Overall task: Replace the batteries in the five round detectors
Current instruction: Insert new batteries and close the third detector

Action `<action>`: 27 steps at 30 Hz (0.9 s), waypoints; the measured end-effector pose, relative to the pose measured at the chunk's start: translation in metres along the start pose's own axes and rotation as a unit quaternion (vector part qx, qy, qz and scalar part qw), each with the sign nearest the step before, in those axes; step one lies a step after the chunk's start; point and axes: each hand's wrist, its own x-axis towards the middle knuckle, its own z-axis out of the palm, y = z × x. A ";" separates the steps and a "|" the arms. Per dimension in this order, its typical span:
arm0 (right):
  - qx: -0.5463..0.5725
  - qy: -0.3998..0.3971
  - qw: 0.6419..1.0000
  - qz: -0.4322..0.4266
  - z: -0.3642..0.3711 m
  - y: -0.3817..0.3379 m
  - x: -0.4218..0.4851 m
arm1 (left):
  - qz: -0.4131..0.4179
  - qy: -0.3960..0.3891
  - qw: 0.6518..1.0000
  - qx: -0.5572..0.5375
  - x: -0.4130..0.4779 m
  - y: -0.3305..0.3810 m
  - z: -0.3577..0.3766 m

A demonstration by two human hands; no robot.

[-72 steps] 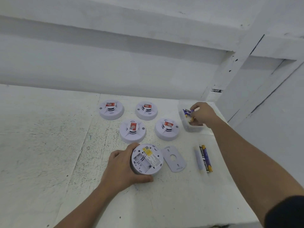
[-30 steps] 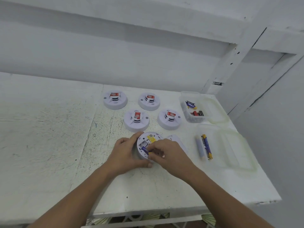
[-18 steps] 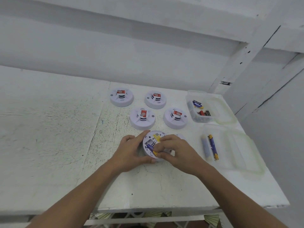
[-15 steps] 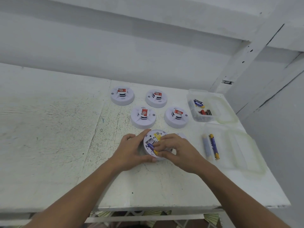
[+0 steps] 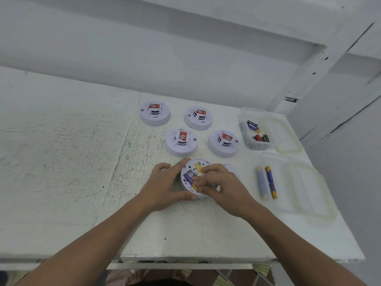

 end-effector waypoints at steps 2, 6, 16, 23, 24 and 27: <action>-0.001 0.000 1.000 0.002 0.000 0.001 0.001 | -0.005 0.000 1.000 0.002 0.000 0.001 0.000; 0.005 -0.004 1.000 0.004 0.000 0.002 0.001 | -0.002 0.004 1.000 0.001 0.001 0.000 0.001; 0.000 0.012 0.999 -0.053 0.005 0.004 -0.004 | 0.013 0.008 1.000 0.000 0.003 -0.005 0.004; -0.037 0.018 0.998 -0.057 0.001 -0.003 -0.003 | -0.003 0.010 1.000 -0.001 0.002 -0.008 0.005; -0.044 0.013 0.997 -0.059 -0.001 -0.006 -0.001 | -0.006 0.010 1.000 -0.002 0.002 -0.008 0.005; -0.055 -0.025 0.998 -0.032 -0.014 -0.018 0.009 | -0.005 0.012 1.000 0.005 0.004 -0.010 0.007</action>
